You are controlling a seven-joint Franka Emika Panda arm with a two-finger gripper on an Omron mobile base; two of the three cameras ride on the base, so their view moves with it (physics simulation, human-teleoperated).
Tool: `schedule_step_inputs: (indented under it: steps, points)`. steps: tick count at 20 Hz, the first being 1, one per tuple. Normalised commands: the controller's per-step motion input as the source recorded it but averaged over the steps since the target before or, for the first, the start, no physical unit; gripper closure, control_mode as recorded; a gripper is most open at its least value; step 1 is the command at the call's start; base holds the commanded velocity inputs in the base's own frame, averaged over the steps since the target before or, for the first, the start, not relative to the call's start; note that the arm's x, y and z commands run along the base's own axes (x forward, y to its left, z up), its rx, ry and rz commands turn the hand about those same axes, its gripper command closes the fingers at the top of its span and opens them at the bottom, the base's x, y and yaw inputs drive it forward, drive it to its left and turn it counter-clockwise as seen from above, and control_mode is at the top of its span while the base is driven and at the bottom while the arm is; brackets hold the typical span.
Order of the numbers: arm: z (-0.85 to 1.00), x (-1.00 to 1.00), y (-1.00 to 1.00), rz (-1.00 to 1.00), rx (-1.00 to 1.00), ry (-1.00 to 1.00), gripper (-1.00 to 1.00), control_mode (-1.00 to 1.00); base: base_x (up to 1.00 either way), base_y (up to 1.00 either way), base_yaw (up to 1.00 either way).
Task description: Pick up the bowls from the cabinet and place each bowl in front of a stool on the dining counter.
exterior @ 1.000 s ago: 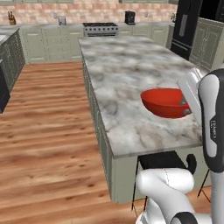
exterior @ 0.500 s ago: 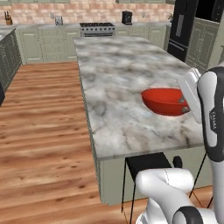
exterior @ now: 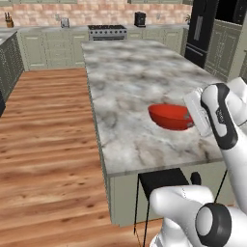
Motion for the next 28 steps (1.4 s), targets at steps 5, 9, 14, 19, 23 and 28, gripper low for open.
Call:
schedule_step_inputs:
  steps: [5, 9, 14, 19, 23, 28]
  points:
    - [-0.87, 0.86, -0.03, 0.07, 0.04, 0.0, 1.0, -1.0, 0.0, 0.0, 0.0]
    - [-0.89, 0.59, -0.11, 0.0, 0.02, 0.0, 1.0, -1.0, 0.0, 0.0, 0.0]
    - [-0.76, 0.42, -0.18, 0.0, 0.01, -0.01, 1.0, -1.0, 0.0, 0.0, 0.0]
    - [-0.57, 0.21, -0.08, 0.0, 0.0, -0.01, 1.0, -1.0, 0.0, 0.0, 0.0]
    - [-0.38, 0.33, 0.01, 0.0, 0.0, -0.05, 1.0, -1.0, 0.0, 0.0, 0.0]
    - [-0.29, 0.37, 0.01, 0.0, 0.0, -0.06, 1.0, -1.0, 0.0, 0.0, 0.0]
